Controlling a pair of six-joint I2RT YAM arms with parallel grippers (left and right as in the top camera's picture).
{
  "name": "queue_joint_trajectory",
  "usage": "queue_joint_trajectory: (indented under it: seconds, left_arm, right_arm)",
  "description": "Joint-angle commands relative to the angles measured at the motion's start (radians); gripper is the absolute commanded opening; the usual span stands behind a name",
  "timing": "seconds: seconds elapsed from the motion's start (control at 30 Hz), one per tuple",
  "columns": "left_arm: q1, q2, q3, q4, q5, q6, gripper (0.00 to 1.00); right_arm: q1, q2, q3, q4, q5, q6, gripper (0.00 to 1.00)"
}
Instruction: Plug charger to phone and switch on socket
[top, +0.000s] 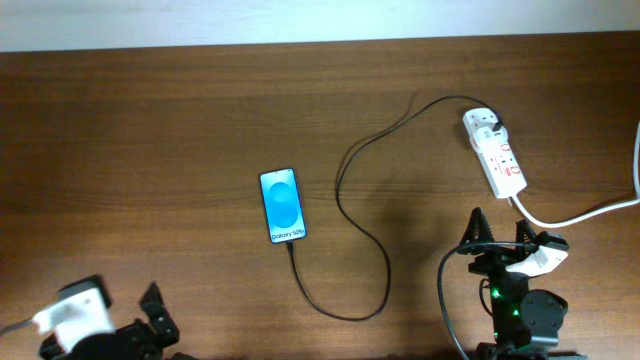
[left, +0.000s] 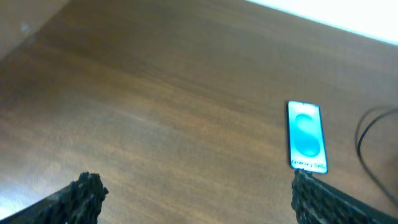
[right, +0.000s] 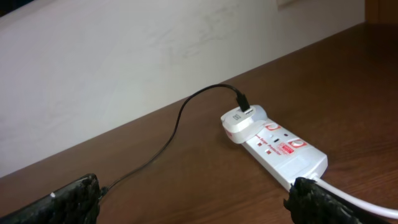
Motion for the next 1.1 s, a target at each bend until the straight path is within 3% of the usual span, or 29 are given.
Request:
queue_joint_trajectory:
  seconds: [0.0,0.1,0.17,0.37,0.43,0.63,1.07]
  left_arm:
    - [0.150,-0.196,-0.150,0.185,0.086,-0.012,0.99]
    - [0.272,-0.352,-0.421,0.436,0.280,0.122,0.99]
    - [0.338,-0.433,-0.647,0.728,0.468,0.212,0.99]
    - [0.339,-0.437,-1.076,1.343,0.496,0.217,0.99]
    - [0.339,-0.437,-1.136,1.395,0.495,0.248,0.99]
    - [0.339,-0.437,-1.137,1.390,0.551,0.547,0.99]
    - [0.340,-0.436,-1.137,1.391,0.547,0.549,0.99]
  right_arm:
    - [0.005,-0.007,-0.005,-0.004,0.002,0.001,0.98]
    - [0.005,-0.007,-0.005,-0.004,0.002,0.001,0.98]
    - [0.005,-0.006,-0.005,-0.004,0.002,0.001,0.98]
    - [0.005,-0.007,-0.005,-0.004,0.002,0.001,0.98]
    - [0.005,-0.006,-0.005,-0.004,0.002,0.000,0.98]
    - [0.005,-0.006,-0.005,-0.004,0.002,0.001,0.99]
    - [0.005,-0.007,-0.005,-0.004,0.002,0.001,0.98]
